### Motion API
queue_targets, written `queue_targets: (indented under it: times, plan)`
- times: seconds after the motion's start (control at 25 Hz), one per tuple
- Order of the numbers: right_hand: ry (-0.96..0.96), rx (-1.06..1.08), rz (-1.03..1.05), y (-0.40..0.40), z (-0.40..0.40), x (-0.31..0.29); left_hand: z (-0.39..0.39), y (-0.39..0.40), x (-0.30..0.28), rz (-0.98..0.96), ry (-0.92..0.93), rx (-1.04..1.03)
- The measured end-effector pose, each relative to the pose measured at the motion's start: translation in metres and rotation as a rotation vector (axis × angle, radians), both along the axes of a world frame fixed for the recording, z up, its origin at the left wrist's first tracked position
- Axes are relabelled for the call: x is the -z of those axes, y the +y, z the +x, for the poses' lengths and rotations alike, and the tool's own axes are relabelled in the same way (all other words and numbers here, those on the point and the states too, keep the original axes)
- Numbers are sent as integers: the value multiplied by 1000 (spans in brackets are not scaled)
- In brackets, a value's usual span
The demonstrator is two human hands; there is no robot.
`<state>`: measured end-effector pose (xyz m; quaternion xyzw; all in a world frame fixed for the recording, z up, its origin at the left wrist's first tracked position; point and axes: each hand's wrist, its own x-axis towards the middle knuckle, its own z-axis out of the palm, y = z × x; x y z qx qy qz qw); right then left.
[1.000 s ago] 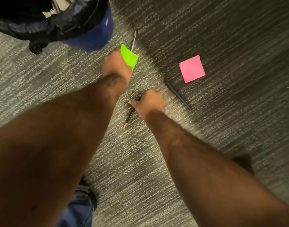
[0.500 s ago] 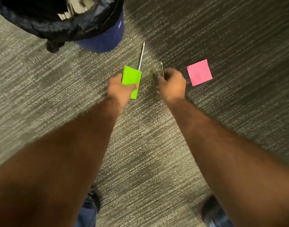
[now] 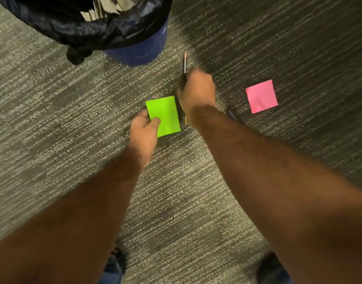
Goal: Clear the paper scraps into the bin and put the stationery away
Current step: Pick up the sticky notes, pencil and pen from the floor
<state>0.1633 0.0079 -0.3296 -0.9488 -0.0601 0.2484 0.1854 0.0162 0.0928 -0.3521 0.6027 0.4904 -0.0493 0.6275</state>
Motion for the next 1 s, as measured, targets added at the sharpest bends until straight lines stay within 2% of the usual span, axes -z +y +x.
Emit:
queue_targets:
  times: [0.12,0.24,0.32,0.4,0.52,0.6,0.76,0.84,1.0]
  plan:
    - [57,83,102,-19,2,1,3,5,-7,214,19,46]
    - [226,370,493,-52,-7,6,12,0,-16,352,-34,265]
    - [293,391,656,-69,-24,4,17,-7,-14,382,-62,397]
    - [290,294,615,-76,-43,-3,21,-20,-15,302,-68,355]
    - [237,190,479,-77,-62,-12,30,-49,-31,-45,-88,106]
    - [158,195,432,-75,-69,-18,33,-64,-37,-147,-66,16]
    - [57,181,380,-80,-73,-19,34,-82,-38,-258,-8,-25]
    - [103,134,410,-87,-71,-18,34,-89,-39,-284,24,-70]
    - [213,61,392,-115,-51,-21,36,-86,-29,-184,70,-110]
